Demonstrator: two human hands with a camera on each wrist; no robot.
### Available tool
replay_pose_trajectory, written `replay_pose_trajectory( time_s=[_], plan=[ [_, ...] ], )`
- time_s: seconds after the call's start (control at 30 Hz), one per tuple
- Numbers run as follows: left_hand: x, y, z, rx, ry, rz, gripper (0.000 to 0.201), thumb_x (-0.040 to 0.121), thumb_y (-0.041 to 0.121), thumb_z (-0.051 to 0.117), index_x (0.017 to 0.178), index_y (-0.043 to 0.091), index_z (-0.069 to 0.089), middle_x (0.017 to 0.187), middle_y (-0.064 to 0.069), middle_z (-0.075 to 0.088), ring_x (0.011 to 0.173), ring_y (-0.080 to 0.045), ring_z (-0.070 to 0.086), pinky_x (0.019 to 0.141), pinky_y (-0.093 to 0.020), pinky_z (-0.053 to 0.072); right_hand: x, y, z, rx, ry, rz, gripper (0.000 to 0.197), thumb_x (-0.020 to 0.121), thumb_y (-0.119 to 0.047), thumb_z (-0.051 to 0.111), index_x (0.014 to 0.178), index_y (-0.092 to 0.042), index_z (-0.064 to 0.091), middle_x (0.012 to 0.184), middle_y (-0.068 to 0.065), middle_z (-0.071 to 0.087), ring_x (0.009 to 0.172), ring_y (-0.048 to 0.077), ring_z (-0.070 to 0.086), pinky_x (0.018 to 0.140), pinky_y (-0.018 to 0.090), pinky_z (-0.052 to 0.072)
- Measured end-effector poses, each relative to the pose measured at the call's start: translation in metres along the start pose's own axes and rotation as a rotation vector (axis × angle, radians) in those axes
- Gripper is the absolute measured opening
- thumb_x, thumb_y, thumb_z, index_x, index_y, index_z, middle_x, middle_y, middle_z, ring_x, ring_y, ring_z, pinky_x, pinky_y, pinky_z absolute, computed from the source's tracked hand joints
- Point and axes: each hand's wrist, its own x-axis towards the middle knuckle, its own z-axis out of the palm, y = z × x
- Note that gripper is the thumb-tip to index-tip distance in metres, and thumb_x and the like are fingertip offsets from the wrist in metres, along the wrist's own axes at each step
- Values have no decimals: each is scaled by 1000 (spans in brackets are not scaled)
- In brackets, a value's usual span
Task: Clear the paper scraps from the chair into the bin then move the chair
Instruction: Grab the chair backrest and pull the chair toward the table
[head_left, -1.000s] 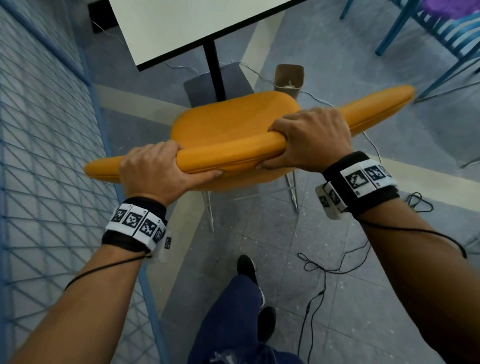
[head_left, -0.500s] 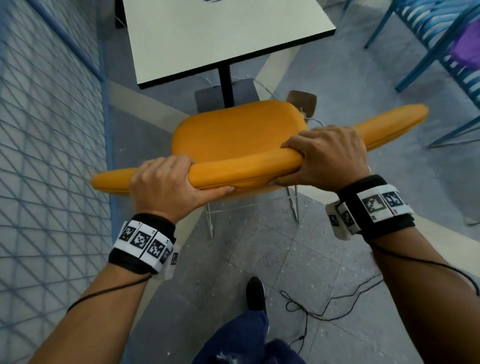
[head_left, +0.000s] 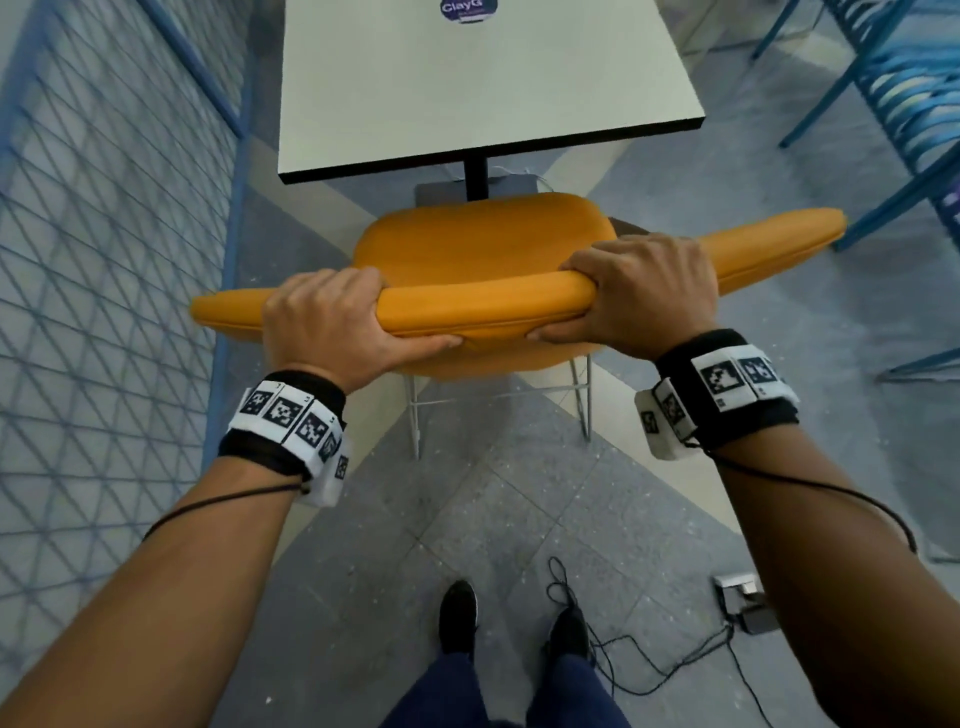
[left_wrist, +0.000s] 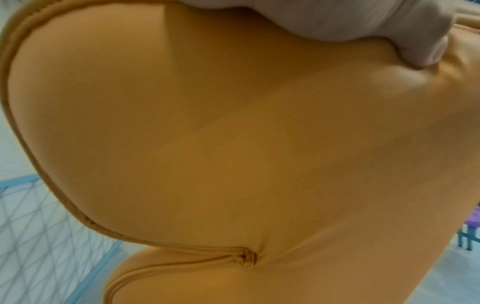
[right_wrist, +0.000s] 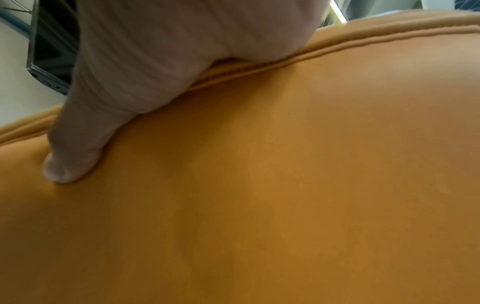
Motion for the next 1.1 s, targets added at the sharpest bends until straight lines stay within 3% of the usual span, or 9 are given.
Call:
replay_pose_trajectory(
  time_s=[0.27, 0.47, 0.6, 0.8, 0.97, 1.1],
  plan=[
    [64, 16, 18, 23, 63, -45, 82, 65, 94, 44, 72, 15, 61, 63, -9, 64, 59, -26, 60, 57, -31, 38, 61, 53, 7, -42, -19, -49, 82, 63, -94, 36, 90, -23, 68, 80, 0, 70, 68, 25, 63, 57, 32, 44],
    [120, 8, 33, 19, 89, -52, 80, 65, 93, 47, 72, 14, 60, 63, -11, 65, 59, -27, 61, 58, -32, 39, 112, 79, 11, -30, 13, -63, 79, 63, -90, 45, 99, -24, 70, 86, 1, 72, 72, 28, 64, 61, 31, 31],
    [154, -2, 42, 3, 89, -60, 82, 64, 93, 47, 73, 14, 63, 65, -11, 66, 61, -28, 62, 59, -35, 45, 149, 88, 16, -15, 31, -64, 77, 65, -89, 46, 96, -24, 72, 82, 1, 73, 69, 28, 66, 60, 29, 33],
    [209, -19, 55, 1, 112, -41, 84, 65, 94, 45, 71, 12, 63, 61, -10, 65, 57, -27, 60, 55, -34, 43, 200, 105, 24, -27, 43, -40, 78, 66, -90, 44, 97, -24, 71, 78, 1, 72, 68, 28, 65, 61, 30, 37],
    [217, -27, 63, -36, 164, -6, 78, 66, 91, 49, 69, 14, 64, 61, -7, 65, 58, -26, 62, 55, -34, 44, 208, 114, 33, 24, 81, -28, 73, 70, -87, 45, 92, -23, 72, 77, 1, 74, 68, 26, 67, 60, 32, 43],
    [217, -29, 66, -74, 181, 18, 77, 66, 91, 49, 67, 15, 62, 62, -6, 65, 59, -26, 61, 56, -37, 45, 206, 114, 33, 44, 102, -32, 69, 73, -85, 46, 90, -24, 72, 79, 0, 75, 70, 23, 68, 60, 29, 39]
  ],
)
